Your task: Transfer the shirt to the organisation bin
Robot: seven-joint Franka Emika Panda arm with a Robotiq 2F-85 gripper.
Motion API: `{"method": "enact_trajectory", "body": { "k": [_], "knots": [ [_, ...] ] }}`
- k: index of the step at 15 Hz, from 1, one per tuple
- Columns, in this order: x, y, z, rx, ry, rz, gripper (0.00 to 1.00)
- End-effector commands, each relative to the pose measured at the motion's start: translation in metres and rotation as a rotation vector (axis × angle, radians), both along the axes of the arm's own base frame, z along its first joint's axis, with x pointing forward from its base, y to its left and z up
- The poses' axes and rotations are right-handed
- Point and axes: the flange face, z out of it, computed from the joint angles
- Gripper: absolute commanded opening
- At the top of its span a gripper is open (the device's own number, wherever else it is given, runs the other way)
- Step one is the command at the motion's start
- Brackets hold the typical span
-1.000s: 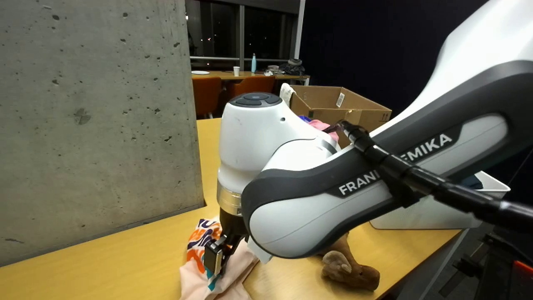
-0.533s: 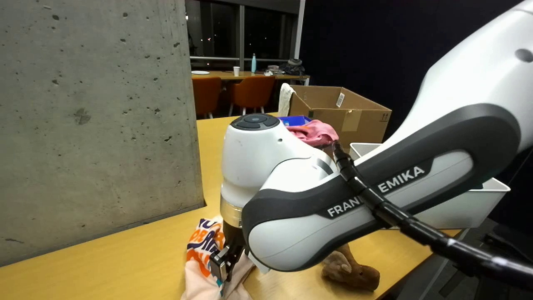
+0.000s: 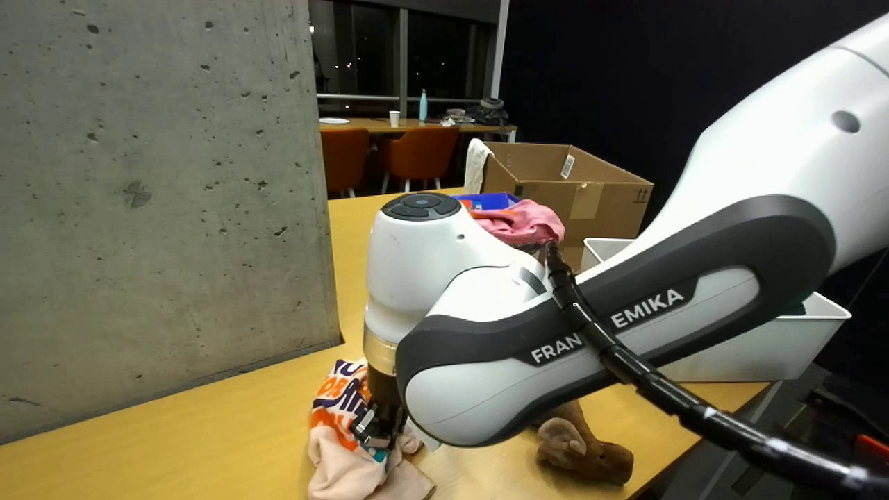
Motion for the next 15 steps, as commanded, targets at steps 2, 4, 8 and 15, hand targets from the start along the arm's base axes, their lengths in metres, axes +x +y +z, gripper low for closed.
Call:
{"method": "enact_trajectory", "body": {
  "k": [2,4,8,15],
  "knots": [
    [0.007,-0.001,0.045,0.004,-0.011,-0.016,0.01],
    [0.009,-0.008,0.072,0.001,-0.03,-0.028,0.01],
    [0.0,-0.034,0.14,-0.017,-0.055,-0.08,0.01],
    [-0.047,-0.106,0.221,-0.152,-0.008,-0.16,0.01]
  ]
}}
